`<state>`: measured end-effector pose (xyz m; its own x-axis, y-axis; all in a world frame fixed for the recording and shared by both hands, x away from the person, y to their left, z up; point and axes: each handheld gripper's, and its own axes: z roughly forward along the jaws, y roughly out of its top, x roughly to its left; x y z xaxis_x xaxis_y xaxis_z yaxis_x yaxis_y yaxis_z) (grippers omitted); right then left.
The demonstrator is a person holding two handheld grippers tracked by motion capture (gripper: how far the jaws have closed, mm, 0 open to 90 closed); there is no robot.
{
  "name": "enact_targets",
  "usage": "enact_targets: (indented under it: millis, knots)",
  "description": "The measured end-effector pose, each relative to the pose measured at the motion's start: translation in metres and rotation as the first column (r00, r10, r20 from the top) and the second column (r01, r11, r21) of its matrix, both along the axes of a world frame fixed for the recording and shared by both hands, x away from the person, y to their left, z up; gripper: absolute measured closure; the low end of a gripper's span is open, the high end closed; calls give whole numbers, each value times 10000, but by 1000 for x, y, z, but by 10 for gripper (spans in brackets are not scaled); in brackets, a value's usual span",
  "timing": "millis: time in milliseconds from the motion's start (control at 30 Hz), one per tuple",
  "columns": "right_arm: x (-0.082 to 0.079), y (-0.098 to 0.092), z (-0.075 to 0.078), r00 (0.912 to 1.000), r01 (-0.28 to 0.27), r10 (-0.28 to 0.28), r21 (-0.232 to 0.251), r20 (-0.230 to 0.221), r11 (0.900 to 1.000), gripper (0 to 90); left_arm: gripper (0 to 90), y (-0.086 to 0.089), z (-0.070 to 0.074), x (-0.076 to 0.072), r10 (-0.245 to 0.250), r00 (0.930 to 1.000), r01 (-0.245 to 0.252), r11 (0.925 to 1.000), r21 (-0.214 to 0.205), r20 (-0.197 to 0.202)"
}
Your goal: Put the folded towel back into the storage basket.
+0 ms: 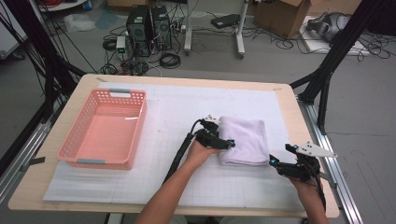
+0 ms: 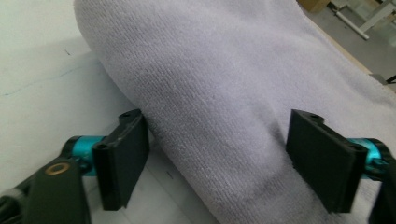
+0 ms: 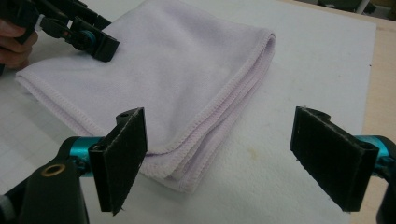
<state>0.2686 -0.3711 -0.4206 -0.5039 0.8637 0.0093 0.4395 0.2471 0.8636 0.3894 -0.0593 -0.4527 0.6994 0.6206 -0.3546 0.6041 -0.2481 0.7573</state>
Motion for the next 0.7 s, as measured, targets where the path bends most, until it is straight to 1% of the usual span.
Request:
enact_targets:
  millis: [33,67,167,267,333,400,500,600,667,700]
  knots:
    - [0,0,0,10000,-9,9,-9,14,10000,177,313,-1,0,-1,-39,9999,38,9999,121,102]
    - [0,0,0,10000,-27,27,-31,38,10000,177,335,-3,0,-2,-49,9998,45,9997,223,187]
    - [1,0,0,10000,-32,32,-22,37,10000,177,447,-5,0,-3,-81,10000,81,9999,88,54]
    - [1,-1,0,10000,-19,19,-3,49,10000,177,558,-6,0,-3,-179,9998,179,9998,68,-7]
    - [1,-1,0,10000,-20,20,3,43,10000,177,629,-7,0,-4,-257,9996,256,9996,-124,-67]
    - [1,-1,0,10000,-2,2,43,43,10000,177,668,-5,1,-4,-368,9993,367,9993,-92,-43]
    - [1,-2,0,10000,-5,5,45,49,10000,177,700,-3,2,-3,-500,9987,501,9986,-187,64]
    - [0,-4,1,10000,24,-25,65,82,10000,177,710,1,2,-3,-662,9978,664,9965,-514,57]
    - [0,-5,1,9999,40,-41,106,92,9999,177,712,5,2,-3,-662,9978,665,9951,-725,63]
    - [0,-5,1,9999,62,-63,135,100,9999,177,712,6,2,-3,-711,9974,716,9945,-759,90]
